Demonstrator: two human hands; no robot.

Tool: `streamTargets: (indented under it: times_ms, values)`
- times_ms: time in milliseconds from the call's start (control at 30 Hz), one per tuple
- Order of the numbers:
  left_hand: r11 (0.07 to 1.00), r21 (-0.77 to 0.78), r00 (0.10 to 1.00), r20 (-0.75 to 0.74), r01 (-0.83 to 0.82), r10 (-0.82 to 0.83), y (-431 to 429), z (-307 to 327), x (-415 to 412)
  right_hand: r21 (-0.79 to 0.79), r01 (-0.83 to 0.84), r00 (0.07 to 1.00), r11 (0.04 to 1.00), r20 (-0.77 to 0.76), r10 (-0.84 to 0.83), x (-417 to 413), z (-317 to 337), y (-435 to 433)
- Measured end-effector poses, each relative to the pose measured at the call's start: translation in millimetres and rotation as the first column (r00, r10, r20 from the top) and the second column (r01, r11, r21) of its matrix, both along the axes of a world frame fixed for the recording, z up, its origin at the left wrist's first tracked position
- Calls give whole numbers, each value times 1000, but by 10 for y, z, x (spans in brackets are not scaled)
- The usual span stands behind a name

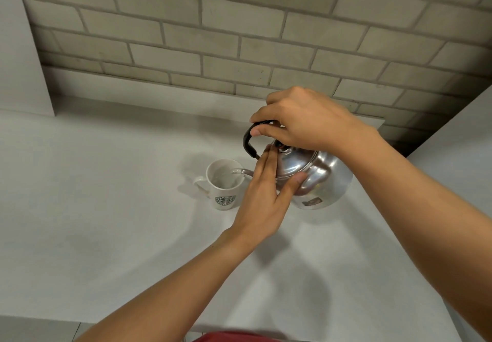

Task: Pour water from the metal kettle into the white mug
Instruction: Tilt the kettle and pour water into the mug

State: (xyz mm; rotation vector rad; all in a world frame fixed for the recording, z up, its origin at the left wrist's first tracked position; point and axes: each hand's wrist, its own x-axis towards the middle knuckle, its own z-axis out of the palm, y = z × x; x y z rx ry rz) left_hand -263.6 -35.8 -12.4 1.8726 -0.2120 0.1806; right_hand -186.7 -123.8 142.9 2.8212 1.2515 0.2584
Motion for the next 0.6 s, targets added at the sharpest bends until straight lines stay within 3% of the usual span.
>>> streamTargets:
  times_ms: [600]
  values:
    - [996,-87,997,68,-32,38,-158,129,32,-48,-2,1000,999,27,3,-8,227,-9]
